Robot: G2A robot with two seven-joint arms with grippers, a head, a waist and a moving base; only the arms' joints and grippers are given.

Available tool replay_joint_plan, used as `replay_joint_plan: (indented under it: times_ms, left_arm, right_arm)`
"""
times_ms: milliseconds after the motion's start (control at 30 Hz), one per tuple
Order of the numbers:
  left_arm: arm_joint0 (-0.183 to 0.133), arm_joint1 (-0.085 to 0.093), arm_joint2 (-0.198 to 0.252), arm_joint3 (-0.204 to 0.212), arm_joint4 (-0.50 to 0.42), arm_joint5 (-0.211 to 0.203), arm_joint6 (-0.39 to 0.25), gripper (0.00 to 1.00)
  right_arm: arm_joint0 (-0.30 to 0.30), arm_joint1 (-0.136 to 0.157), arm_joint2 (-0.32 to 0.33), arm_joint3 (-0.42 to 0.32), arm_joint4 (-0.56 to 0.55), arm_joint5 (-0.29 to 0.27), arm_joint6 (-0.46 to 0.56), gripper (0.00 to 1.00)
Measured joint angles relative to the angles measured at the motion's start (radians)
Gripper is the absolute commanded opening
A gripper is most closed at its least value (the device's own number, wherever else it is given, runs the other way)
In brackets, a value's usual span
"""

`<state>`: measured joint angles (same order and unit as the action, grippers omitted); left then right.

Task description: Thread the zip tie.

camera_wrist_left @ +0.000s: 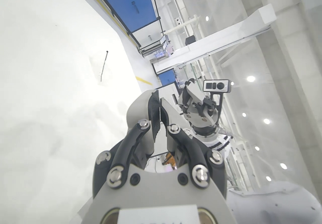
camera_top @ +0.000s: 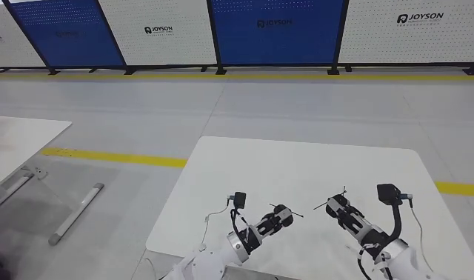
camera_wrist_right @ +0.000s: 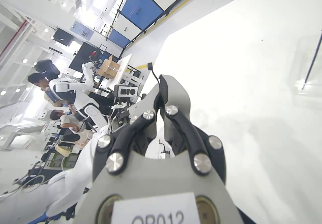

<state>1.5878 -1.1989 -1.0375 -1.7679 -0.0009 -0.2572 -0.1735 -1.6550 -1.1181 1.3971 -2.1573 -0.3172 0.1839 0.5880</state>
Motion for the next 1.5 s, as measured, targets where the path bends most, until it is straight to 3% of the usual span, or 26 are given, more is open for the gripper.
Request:
replay_joint_plan:
  times_ms: [500, 867, 1267, 1500]
  left_arm:
    - [0.0, 0.0, 0.0, -0.001, 0.002, -0.002, 0.005, 0.0]
    - [0.0, 0.0, 0.0, -0.001, 0.002, -0.002, 0.005, 0.0]
    - [0.0, 0.0, 0.0, -0.001, 0.002, -0.002, 0.005, 0.0]
    - [0.0, 0.0, 0.0, -0.001, 0.002, -0.002, 0.005, 0.0]
  right_arm:
    - [-0.006, -0.001, -0.001, 0.006, -0.015, 0.004, -0.03, 0.0]
    - [-0.182, -0.006, 0.049, -0.043, -0.046, -0.019, -0.261, 0.0]
    - [-0.192, -0.006, 0.046, -0.039, -0.04, -0.03, -0.258, 0.0]
    - [-0.215, -0.013, 0.061, 0.026, 0.018, -0.138, -0.351, 0.0]
